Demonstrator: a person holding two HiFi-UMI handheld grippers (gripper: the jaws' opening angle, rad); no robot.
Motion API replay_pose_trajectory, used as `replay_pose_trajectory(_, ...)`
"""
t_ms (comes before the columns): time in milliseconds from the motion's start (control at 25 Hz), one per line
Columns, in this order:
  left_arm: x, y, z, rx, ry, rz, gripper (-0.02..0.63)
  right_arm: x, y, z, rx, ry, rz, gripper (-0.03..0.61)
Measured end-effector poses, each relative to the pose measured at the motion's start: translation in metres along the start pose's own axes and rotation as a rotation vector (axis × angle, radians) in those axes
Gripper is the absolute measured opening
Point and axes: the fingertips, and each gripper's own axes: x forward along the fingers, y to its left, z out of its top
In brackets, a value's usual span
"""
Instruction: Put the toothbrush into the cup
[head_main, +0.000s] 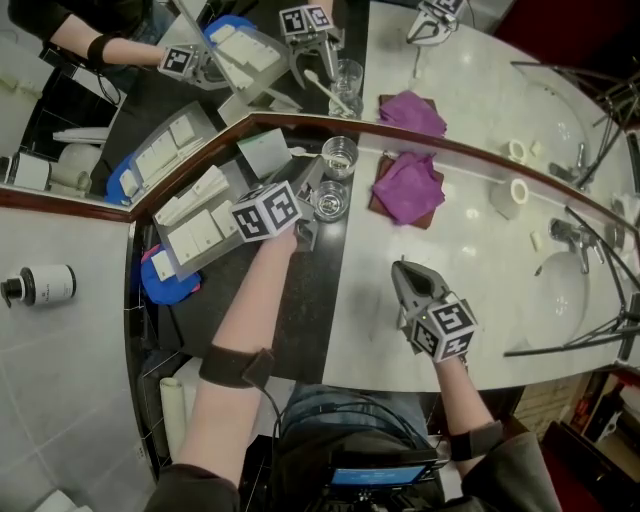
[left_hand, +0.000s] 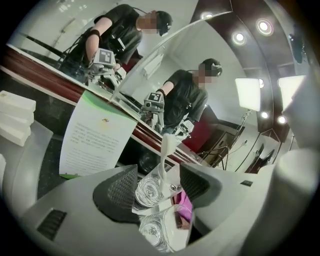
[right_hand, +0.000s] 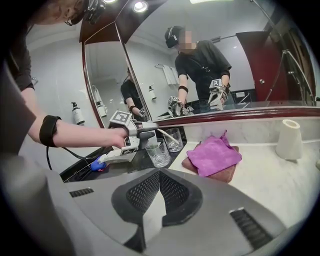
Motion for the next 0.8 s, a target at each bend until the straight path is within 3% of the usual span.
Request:
replay_pose_trajectory(160,0.007,-0.003,0.003,0.017,0.011,-0.02,0.243,0.002,-0.001,-0.005,0.004,0.008,-0.007,0.017)
replay_pose_trajectory(400,0.01,-0.002,0.009,0.057,0.014,-0.004,0.034,-0.001,-0.005,-0.006,0.006,0.008,-0.026,0.017)
replay_pose_trajectory(800,0.006,-0.01,0.017,0.07,-0.013,-0.005,0.012,-0.011,-0.01,-0.011,0.009,0.003,-0.039,0.017)
